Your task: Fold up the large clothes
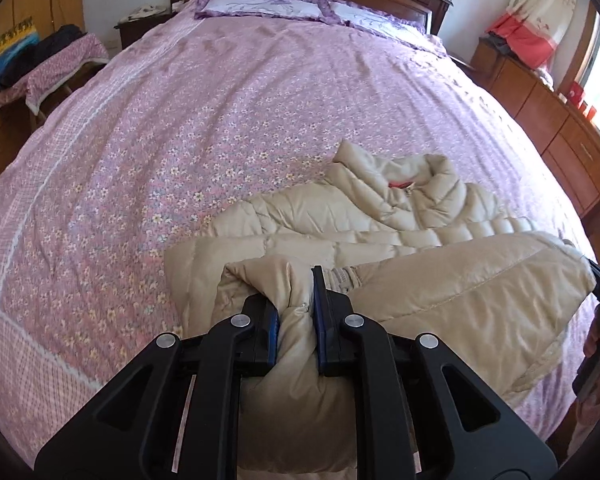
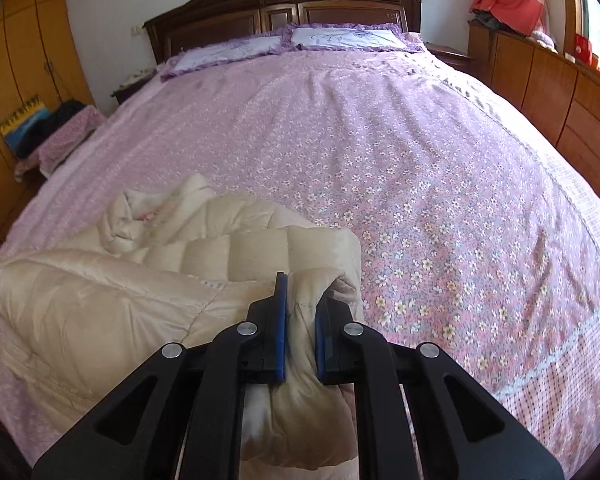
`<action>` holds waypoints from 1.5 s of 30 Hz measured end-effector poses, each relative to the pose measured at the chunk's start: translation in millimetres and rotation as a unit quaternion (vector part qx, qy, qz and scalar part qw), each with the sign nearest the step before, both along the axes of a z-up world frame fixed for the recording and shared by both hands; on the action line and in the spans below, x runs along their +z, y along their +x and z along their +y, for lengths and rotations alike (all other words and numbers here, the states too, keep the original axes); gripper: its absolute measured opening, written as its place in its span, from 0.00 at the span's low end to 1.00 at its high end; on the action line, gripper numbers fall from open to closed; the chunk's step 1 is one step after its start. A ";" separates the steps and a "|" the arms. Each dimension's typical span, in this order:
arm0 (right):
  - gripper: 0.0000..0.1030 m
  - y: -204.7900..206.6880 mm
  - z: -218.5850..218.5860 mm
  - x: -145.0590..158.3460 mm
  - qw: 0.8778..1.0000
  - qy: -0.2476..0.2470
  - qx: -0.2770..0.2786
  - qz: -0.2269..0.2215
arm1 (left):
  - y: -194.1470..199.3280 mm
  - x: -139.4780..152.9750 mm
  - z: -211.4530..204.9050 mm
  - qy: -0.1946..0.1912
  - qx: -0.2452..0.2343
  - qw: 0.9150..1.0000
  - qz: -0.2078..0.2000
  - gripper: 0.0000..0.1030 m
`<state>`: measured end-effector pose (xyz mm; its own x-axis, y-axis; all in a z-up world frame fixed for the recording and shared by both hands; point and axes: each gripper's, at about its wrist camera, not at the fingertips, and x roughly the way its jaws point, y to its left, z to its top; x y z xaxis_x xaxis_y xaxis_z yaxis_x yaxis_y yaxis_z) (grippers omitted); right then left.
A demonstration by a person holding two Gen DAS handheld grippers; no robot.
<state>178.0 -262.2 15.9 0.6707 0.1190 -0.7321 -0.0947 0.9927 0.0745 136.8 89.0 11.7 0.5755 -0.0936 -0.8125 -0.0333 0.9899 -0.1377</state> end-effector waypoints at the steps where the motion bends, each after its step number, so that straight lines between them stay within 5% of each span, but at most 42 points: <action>1: 0.12 2.7 0.9 -3.0 1.000 -0.002 -0.001 0.004 | 3.9 -4.1 0.4 -0.001 0.001 1.000 0.003 0.15; 10: 0.17 20.7 1.4 -28.1 0.999 0.009 -0.014 0.038 | 19.2 -26.3 -1.8 0.006 0.006 1.000 0.016 0.17; 16: 0.20 20.6 1.4 -25.7 0.999 0.009 -0.007 0.038 | 12.3 -13.4 3.7 -0.012 0.003 1.000 0.006 0.17; 19: 0.23 16.7 0.3 -18.7 0.999 0.013 0.005 0.034 | 5.3 -1.9 6.6 -0.017 -0.012 1.000 0.001 0.26; 23: 0.30 10.1 -5.7 -7.5 0.999 0.040 0.013 0.028 | -10.0 14.9 11.7 -0.049 -0.029 0.998 -0.012 0.55; 26: 0.36 4.5 -8.0 0.7 0.998 0.057 0.019 0.024 | -18.8 22.5 11.0 -0.056 -0.034 0.998 -0.014 0.61; 32: 0.69 -10.6 -10.5 18.8 0.995 0.095 0.035 0.010 | -39.3 42.7 13.9 -0.044 -0.032 0.998 -0.042 0.82; 41: 0.79 -49.7 -12.1 55.0 0.995 0.046 0.063 -0.056 | -70.6 62.6 34.8 -0.014 -0.019 0.997 -0.067 0.82; 45: 0.82 -63.2 -23.1 51.0 0.996 0.034 0.065 -0.048 | -86.0 56.1 46.8 0.002 -0.012 0.998 -0.057 0.82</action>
